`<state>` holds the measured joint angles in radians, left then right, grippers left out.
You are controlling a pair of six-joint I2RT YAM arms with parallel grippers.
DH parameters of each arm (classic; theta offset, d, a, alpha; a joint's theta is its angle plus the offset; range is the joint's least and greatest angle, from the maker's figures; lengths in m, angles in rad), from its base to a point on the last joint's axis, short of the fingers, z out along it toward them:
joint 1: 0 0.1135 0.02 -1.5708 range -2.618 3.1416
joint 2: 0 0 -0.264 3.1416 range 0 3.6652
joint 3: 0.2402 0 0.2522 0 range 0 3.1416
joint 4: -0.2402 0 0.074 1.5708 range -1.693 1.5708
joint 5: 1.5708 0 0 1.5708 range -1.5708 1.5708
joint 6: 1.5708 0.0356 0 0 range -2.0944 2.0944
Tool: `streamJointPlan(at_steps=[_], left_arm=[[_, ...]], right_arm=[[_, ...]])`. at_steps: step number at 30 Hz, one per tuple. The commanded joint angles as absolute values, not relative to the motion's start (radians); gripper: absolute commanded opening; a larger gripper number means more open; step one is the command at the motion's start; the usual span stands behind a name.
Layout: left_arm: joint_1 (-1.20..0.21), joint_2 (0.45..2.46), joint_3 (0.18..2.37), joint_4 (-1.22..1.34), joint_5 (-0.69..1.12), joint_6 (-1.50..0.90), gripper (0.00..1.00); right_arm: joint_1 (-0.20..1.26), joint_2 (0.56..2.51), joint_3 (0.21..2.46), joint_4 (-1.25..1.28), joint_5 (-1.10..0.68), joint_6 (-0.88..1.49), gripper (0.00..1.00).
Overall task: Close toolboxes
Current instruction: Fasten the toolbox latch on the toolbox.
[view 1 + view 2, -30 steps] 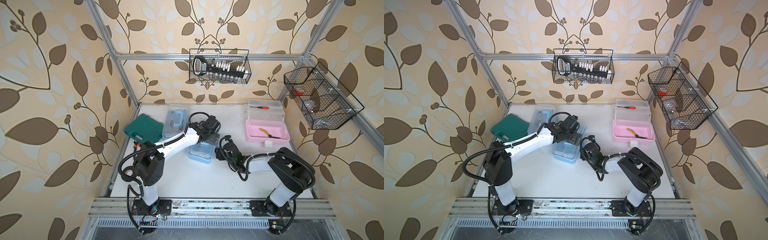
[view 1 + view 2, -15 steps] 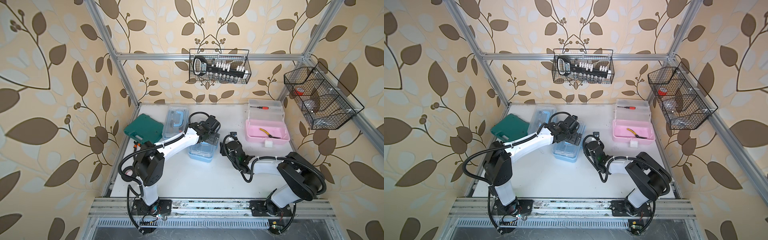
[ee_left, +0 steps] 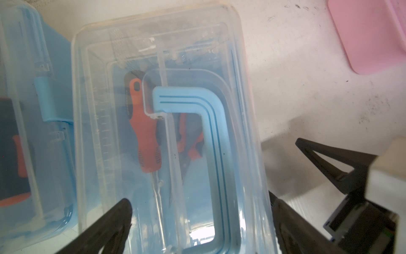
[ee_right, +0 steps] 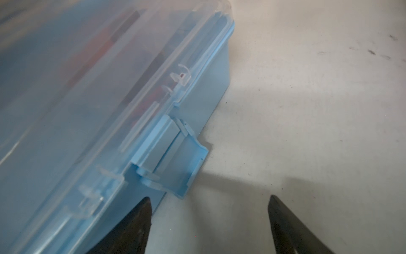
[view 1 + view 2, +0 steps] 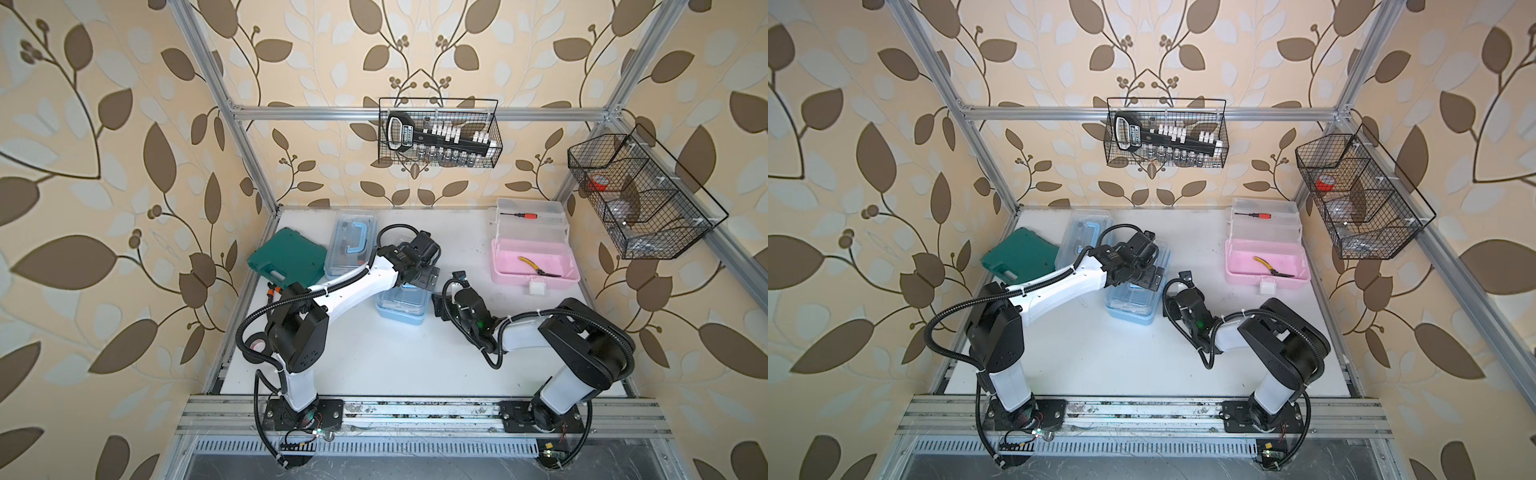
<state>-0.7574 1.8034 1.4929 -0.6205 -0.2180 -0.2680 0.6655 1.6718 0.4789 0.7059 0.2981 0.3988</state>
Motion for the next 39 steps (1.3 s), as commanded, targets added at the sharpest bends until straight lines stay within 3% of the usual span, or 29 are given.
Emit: streamJointPlan(at_steps=[1,6,23,29,39], left_arm=[[-0.744,1.828,1.44,-0.72,-0.142,-0.302,0.99],[-0.744,1.828,1.437,-0.718,-0.139,-0.302,0.99],[-0.744,1.824,1.435,-0.726,-0.15,-0.302,0.99],[-0.744,1.822,1.432,-0.726,-0.15,-0.302,0.99],[-0.744,1.818,1.427,-0.72,-0.15,-0.302,0.99]], right_arm=[[0.666,1.709,0.471,0.794,0.26,0.384,0.81],[0.669,1.757,0.478,0.863,0.302,0.395,0.89],[0.676,1.753,0.444,0.94,0.587,0.361,0.99],[0.677,1.707,0.434,0.939,0.593,0.33,0.99],[0.676,1.65,0.48,0.898,0.401,0.297,0.98]])
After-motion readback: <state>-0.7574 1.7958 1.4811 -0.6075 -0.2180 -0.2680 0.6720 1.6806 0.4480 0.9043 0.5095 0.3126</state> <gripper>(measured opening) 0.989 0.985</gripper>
